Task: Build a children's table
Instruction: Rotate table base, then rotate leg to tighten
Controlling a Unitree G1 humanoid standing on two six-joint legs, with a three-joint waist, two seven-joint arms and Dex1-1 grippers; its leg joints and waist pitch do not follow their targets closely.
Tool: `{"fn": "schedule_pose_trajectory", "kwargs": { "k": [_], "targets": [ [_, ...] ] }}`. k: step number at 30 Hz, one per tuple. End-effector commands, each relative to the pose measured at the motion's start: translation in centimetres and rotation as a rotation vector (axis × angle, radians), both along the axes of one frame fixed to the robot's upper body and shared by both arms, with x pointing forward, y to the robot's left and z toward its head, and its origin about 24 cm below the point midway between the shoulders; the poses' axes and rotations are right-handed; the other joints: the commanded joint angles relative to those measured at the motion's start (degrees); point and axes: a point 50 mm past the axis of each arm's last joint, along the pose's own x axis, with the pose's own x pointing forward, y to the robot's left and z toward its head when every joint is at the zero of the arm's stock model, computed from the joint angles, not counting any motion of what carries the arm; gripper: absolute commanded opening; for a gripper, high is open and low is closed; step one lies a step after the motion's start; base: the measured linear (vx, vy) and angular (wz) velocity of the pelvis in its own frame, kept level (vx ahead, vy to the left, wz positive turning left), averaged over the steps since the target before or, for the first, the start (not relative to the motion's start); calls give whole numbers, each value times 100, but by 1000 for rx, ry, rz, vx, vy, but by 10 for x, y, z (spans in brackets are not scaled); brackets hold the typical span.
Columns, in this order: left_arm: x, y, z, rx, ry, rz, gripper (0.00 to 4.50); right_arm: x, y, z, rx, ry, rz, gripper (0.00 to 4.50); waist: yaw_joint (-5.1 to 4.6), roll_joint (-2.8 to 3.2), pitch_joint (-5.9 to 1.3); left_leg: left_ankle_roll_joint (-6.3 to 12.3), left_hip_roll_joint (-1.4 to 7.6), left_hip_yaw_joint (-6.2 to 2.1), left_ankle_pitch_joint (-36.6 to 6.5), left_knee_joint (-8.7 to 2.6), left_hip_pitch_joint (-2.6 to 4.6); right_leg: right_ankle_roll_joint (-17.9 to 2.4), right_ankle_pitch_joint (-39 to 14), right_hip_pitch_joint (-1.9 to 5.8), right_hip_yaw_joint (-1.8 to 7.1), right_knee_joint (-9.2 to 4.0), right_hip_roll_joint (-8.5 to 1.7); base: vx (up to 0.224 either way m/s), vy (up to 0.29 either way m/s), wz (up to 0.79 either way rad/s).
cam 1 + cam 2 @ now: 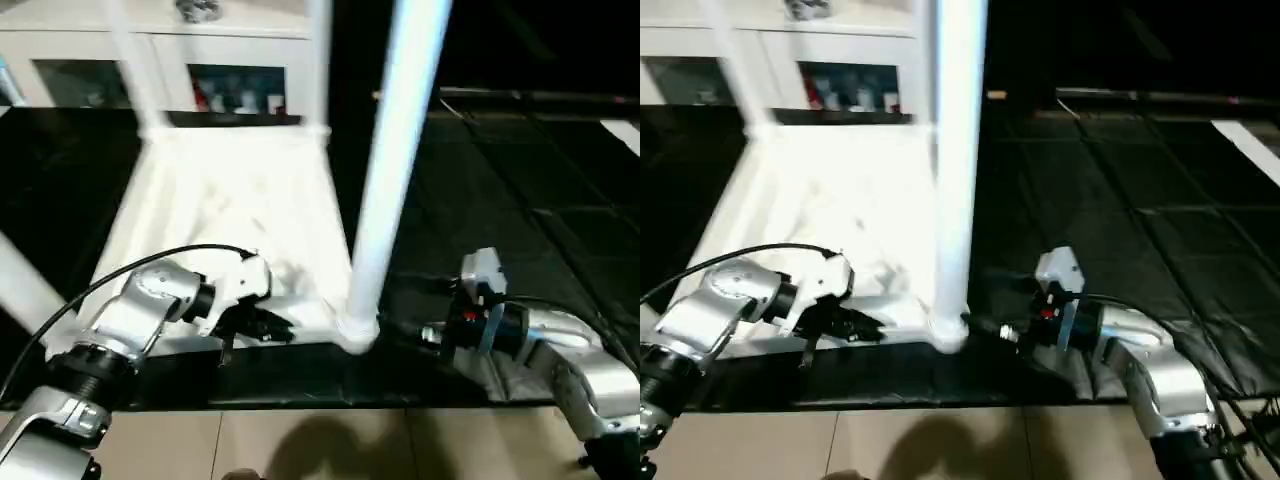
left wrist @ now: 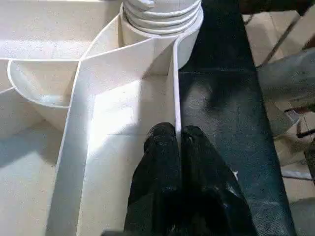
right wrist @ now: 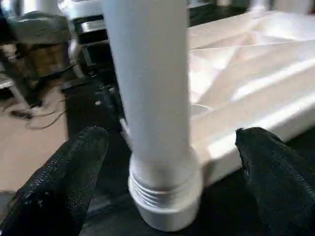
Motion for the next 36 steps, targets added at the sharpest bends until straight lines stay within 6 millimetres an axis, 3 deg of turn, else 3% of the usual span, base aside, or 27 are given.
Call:
{"fn": "schedule_pose_trajectory", "kwargs": {
  "k": [1,2,4,6,8,12,13,14,18,24,25,28,30,36],
  "targets": [
    [1,-16,3,-20,-33,-93,6,3,1,7,-12,-25,28,450,-22,-21,-348,159,146,-6,-1192,-399,96,-960,-1518,233,269,-442,-398,0,0,0],
    [3,-17,4,-21,-51,-80,6,4,2,8,-14,-31,31,450,-16,-50,-354,151,142,3,-1175,-393,94,-951,-1452,230,264,-442,-393,0,0,0],
    [6,-16,3,-6,-59,-47,6,5,5,9,-14,-37,35,450,0,-9,-364,143,148,-2,-1155,-394,90,-978,-1316,236,258,-417,-402,0,0,0],
    [6,-15,2,4,-27,-44,6,5,7,8,-13,-33,42,450,9,-11,-367,138,142,-3,-1155,-398,82,-971,-1308,243,253,-419,-404,0,0,0],
    [6,-15,2,-6,-28,-55,57,6,8,6,-23,-35,36,450,11,-48,-361,142,136,-1,-1139,-395,67,-959,-1334,250,252,-423,-405,0,0,0],
    [8,-13,1,21,-44,-36,78,8,11,6,-26,-40,28,450,6,-8,-376,101,134,-11,-1114,-393,57,-938,-1296,257,247,-417,-404,0,0,0],
    [8,-13,0,21,-39,-28,78,9,12,6,-25,-42,27,450,-12,-18,-374,99,131,-10,-1109,-392,55,-959,-1225,258,243,-409,-395,0,0,0],
    [8,-14,0,15,-35,-26,78,8,12,6,-24,-43,25,450,-20,13,-375,92,132,-13,-1115,-393,57,-976,-1195,258,244,-404,-394,0,0,0],
    [7,-17,-2,-27,-12,18,78,7,12,5,-23,-42,20,450,-76,-31,-376,137,126,-7,-1068,-385,43,-1069,-1041,277,239,-392,-390,0,0,0],
    [8,-17,-5,-23,12,46,78,8,13,3,-29,-38,25,450,-84,-34,-362,154,128,-6,-1141,-388,52,-1007,-1342,267,240,-430,-396,0,0,0],
    [8,-16,-6,-20,17,54,53,8,14,3,-30,-38,24,450,-86,-28,-365,150,130,-10,-1136,-390,51,-1005,-1338,268,240,-428,-398,0,0,0],
    [8,-13,-7,-3,19,48,44,10,15,3,-32,-37,26,450,-89,-42,-360,151,130,-8,-1169,-392,55,-1010,-1362,260,239,-433,-397,0,0,0],
    [7,-12,-7,1,21,41,10,10,15,2,-32,-37,27,450,-88,-56,-355,145,124,-7,-1184,-395,49,-978,-1464,265,238,-445,-401,0,0,0],
    [5,-11,-6,-13,34,17,10,12,16,2,-36,-36,49,450,-86,-58,-358,162,128,-4,-1126,-389,51,-991,-1398,257,241,-433,-401,0,0,0]
  ]
}}
